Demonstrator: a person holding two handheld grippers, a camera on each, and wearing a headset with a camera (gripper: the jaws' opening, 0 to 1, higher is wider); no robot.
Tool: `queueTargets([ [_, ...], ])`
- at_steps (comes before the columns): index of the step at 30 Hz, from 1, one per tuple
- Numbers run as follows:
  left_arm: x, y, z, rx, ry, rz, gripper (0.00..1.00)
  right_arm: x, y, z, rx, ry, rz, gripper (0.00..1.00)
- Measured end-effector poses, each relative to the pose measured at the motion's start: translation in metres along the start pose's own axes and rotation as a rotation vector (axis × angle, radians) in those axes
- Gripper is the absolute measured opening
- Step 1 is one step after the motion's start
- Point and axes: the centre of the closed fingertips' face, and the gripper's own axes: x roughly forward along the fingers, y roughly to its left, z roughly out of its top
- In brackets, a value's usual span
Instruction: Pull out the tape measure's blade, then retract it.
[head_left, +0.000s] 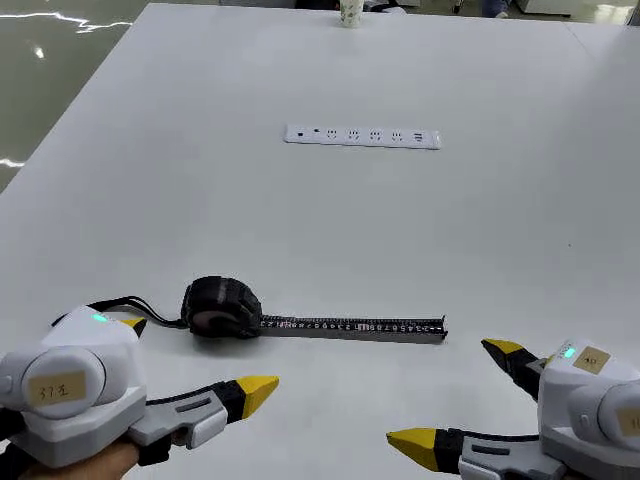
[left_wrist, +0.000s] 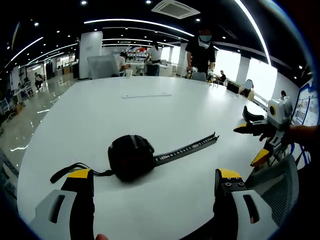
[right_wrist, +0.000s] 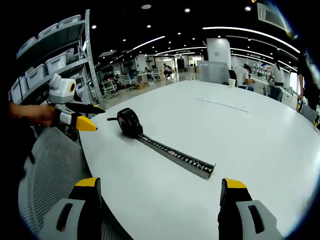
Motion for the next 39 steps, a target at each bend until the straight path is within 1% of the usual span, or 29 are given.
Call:
queueTargets([
  [1, 0.001, 0.001, -0.001, 0.003, 0.008, 0.002, 0.98, 0.001, -0.002, -0.001, -0.008, 0.006, 0.002, 0.99],
  [5, 0.004, 0.001, 0.0, 0.004, 0.011, 0.001, 0.98, 0.003, -0.005, -0.001, -0.02, 0.014, 0.025, 0.99],
  [9, 0.01, 0.003, 0.0, -0.012, 0.021, 0.004, 0.98, 0.004, -0.007, -0.002, -0.04, 0.03, 0.043, 0.97],
  [11, 0.011, 0.004, 0.002, -0.015, 0.021, 0.008, 0.97, 0.005, -0.009, -0.002, -0.05, 0.033, 0.051, 0.96],
  [14, 0.016, 0.004, 0.002, -0.018, 0.027, 0.007, 0.97, 0.006, -0.012, -0.002, -0.06, 0.039, 0.067, 0.94],
  [19, 0.02, 0.006, 0.0, -0.023, 0.038, 0.021, 0.97, 0.008, -0.016, -0.003, -0.09, 0.055, 0.096, 0.91],
  [21, 0.022, 0.007, 0.002, -0.03, 0.04, 0.026, 0.96, 0.009, -0.019, -0.003, -0.105, 0.062, 0.103, 0.89],
  [24, 0.025, 0.01, 0.006, -0.021, 0.034, 0.041, 0.94, 0.011, -0.023, -0.004, -0.119, 0.068, 0.116, 0.86],
  [26, 0.027, 0.012, 0.008, -0.032, 0.036, 0.048, 0.93, 0.012, -0.025, -0.004, -0.138, 0.075, 0.127, 0.83],
  [29, 0.03, 0.014, 0.008, -0.037, 0.044, 0.057, 0.91, 0.014, -0.027, -0.004, -0.153, 0.082, 0.136, 0.81],
  [31, 0.032, 0.015, 0.007, -0.04, 0.05, 0.063, 0.9, 0.014, -0.028, -0.004, -0.179, 0.086, 0.145, 0.78],
  [34, 0.035, 0.015, 0.007, -0.047, 0.056, 0.065, 0.89, 0.016, -0.032, -0.003, -0.198, 0.096, 0.157, 0.76],
  [39, 0.04, 0.018, 0.007, -0.058, 0.062, 0.078, 0.86, 0.02, -0.039, -0.004, -0.24, 0.114, 0.175, 0.69],
])
